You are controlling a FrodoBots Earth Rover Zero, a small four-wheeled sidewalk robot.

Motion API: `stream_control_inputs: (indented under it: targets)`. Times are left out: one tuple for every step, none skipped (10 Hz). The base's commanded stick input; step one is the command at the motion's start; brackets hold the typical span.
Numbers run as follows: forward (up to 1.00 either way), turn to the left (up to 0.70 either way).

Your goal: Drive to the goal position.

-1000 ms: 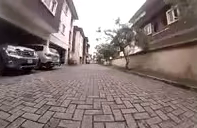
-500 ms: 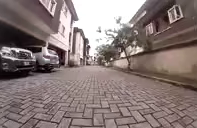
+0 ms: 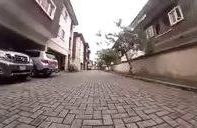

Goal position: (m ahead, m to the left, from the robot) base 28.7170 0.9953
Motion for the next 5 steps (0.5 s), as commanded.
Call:
stream_control_inputs:
  targets:
    - [0.70,0.00]
    - [0.70,0.00]
    - [0.70,0.00]
    - [0.70,0.00]
    - [0.70,0.00]
